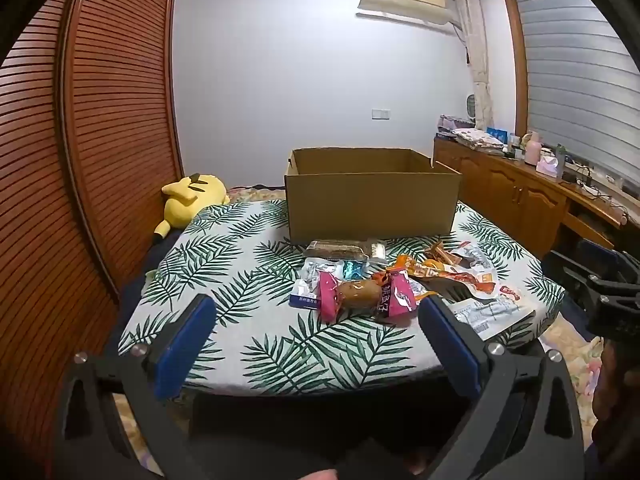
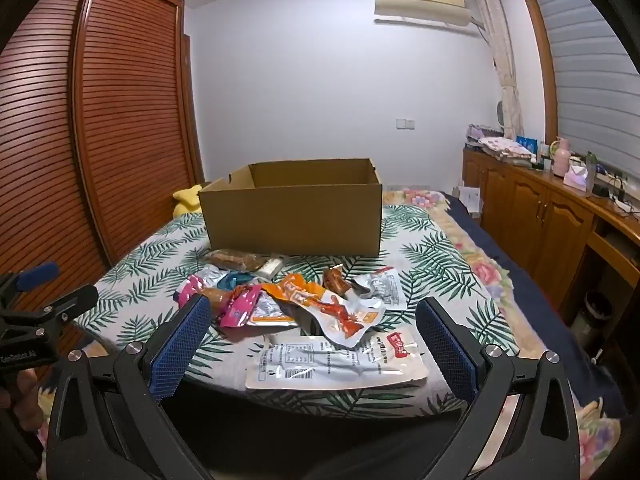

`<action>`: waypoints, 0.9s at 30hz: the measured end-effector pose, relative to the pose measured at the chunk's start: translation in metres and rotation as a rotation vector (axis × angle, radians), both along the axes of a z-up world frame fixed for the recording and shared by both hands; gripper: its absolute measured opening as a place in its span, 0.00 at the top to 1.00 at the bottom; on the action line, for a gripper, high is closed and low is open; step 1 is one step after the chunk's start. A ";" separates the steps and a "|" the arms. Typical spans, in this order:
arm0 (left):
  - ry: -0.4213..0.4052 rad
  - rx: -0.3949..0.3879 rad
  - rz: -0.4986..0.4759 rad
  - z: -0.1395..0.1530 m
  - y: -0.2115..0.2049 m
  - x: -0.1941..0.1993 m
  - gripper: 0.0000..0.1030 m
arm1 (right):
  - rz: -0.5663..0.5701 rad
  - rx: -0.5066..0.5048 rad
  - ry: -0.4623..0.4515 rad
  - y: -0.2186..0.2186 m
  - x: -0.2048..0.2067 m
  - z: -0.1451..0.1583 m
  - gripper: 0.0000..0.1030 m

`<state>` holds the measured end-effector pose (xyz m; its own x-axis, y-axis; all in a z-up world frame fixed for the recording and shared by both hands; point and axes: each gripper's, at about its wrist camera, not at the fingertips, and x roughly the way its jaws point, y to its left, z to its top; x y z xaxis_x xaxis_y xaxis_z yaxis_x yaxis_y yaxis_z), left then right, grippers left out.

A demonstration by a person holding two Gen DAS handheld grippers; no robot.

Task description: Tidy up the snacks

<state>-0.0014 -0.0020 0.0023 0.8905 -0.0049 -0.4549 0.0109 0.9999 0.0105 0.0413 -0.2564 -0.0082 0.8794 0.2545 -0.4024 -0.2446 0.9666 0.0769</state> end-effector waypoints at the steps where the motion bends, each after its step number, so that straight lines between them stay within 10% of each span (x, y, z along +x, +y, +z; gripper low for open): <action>1: -0.001 0.001 0.000 0.000 0.000 0.000 0.01 | 0.000 0.000 0.001 0.000 0.000 0.000 0.00; 27: -0.028 0.002 -0.007 0.010 -0.001 -0.005 0.01 | -0.004 0.000 -0.011 0.001 -0.001 0.004 0.00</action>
